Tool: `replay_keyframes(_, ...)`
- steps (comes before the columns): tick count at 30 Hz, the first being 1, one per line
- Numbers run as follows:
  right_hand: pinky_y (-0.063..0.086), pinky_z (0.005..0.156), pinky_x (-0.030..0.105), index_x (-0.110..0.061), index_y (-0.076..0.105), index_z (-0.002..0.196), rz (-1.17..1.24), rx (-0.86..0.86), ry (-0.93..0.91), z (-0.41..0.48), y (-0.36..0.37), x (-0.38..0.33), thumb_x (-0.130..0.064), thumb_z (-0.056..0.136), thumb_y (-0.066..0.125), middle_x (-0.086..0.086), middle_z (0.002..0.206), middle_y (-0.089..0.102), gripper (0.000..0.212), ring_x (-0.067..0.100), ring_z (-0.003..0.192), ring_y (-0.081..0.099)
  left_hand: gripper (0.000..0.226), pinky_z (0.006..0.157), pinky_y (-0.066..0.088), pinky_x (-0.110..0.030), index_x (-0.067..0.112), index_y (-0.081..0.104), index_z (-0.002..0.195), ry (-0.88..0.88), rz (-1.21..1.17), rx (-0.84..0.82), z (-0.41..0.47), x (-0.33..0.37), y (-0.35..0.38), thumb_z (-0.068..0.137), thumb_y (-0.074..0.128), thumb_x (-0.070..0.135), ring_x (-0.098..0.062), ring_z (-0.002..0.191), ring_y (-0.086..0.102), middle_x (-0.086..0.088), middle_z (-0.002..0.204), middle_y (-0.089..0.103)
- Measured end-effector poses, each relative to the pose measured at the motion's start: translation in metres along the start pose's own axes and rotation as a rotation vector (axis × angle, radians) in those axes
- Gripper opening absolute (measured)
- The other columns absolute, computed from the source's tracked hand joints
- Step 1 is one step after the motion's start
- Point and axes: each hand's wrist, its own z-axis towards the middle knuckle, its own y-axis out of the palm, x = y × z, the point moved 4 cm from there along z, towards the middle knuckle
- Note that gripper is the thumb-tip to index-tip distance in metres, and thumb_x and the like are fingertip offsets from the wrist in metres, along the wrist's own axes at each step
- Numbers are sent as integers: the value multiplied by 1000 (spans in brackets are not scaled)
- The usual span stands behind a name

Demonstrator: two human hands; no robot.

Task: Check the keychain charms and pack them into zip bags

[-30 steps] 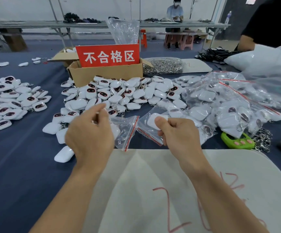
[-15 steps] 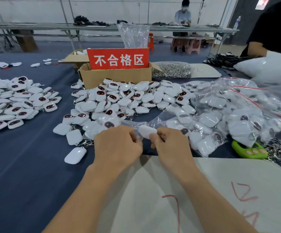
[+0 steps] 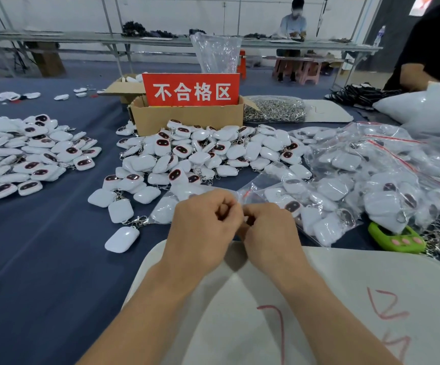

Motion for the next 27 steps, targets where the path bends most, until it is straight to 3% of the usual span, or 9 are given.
replay_keyframes(3,37,62,33,-25,60,65,-254,6,70,1,-8,8,-30,87,59,-3,66,55,23,27,70,51,14,55,39,-11,31,70,76,0,-15,42,4,-3,-2,90,70,28,-2,52,54,15,58,62)
replay_keyframes(7,41,65,35,-19,57,60,-223,21,151,0,-15,15,-40,96,56,-3,60,58,42,30,70,55,21,61,40,-10,43,67,74,-276,-13,382,24,-38,-44,91,66,31,5,66,63,27,69,67)
replay_keyframes(9,39,64,35,-17,53,58,-216,18,159,0,-14,15,-39,97,56,-3,58,56,45,30,69,55,24,67,45,-16,44,68,74,-455,-44,456,28,-60,-58,88,66,25,3,70,63,24,72,68)
replay_keyframes(12,40,62,34,-18,61,67,-198,11,126,0,-12,13,-32,96,56,-3,62,59,32,27,68,56,28,71,51,-24,42,72,76,-591,-81,371,29,-78,-58,81,69,15,0,73,64,19,78,71)
replay_keyframes(15,42,61,33,-25,70,78,-182,19,116,-1,-13,13,-29,91,57,-4,65,63,19,21,66,57,29,64,42,-14,41,75,84,-491,96,182,32,-75,-51,79,70,12,2,71,62,18,78,68)
replay_keyframes(18,44,64,33,-28,72,84,-194,20,117,-2,-13,12,-30,91,59,-7,69,65,15,22,69,58,32,82,52,-30,40,76,100,-383,225,55,32,-72,-42,81,70,15,-13,90,62,13,96,69)
replay_keyframes(20,46,65,33,-28,72,85,-189,21,127,-2,-14,12,-31,91,60,-8,70,67,13,23,72,59,39,87,52,-32,40,74,111,-373,220,53,32,-74,-42,82,71,14,-13,93,60,12,104,68)
replay_keyframes(23,51,69,35,-28,72,84,-184,10,129,-3,-15,11,-29,90,60,-7,73,69,14,24,75,61,51,74,45,-16,37,71,120,-445,61,156,35,-81,-48,86,59,1,-3,84,60,18,104,69)
replay_keyframes(27,44,64,33,-26,71,84,-196,-5,133,-1,-15,11,-25,89,59,-7,72,67,13,23,73,59,61,78,51,-20,31,72,122,-478,-7,140,35,-84,-50,82,52,-10,-3,86,63,16,97,71)
